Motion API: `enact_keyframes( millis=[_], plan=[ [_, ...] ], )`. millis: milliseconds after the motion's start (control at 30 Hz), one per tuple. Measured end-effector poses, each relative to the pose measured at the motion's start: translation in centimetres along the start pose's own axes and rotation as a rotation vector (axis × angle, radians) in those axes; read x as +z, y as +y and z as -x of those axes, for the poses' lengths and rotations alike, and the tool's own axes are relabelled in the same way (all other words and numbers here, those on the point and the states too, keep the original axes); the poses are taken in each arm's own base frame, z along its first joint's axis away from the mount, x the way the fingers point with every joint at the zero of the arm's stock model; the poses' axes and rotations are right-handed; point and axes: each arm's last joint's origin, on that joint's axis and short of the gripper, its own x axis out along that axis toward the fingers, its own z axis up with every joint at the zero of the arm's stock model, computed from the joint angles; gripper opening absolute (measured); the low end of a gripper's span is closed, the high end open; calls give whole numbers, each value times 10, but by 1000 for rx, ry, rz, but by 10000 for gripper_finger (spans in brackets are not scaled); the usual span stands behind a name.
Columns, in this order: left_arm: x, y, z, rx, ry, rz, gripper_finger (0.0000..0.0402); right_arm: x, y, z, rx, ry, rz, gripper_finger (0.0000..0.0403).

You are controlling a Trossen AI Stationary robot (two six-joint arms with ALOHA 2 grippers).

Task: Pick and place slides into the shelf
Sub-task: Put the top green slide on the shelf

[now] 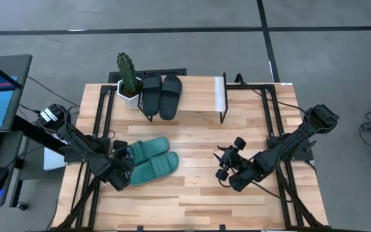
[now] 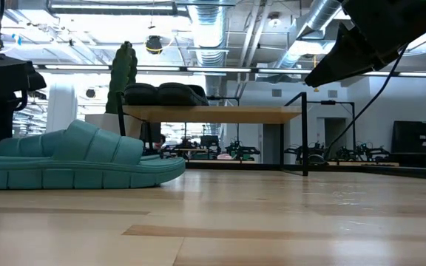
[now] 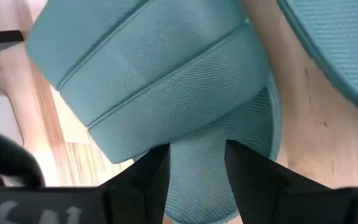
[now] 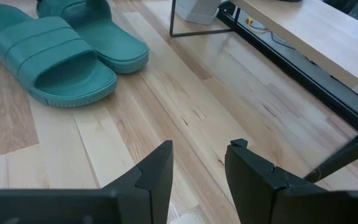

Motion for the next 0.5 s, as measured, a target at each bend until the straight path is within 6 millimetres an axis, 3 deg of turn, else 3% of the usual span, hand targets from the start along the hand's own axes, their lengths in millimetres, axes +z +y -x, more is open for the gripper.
enact_keyframes(
  millis=[500],
  plan=[
    [-11,-12,7,-45,13,48,144,0,0,0,16,15,-9,133]
  ],
)
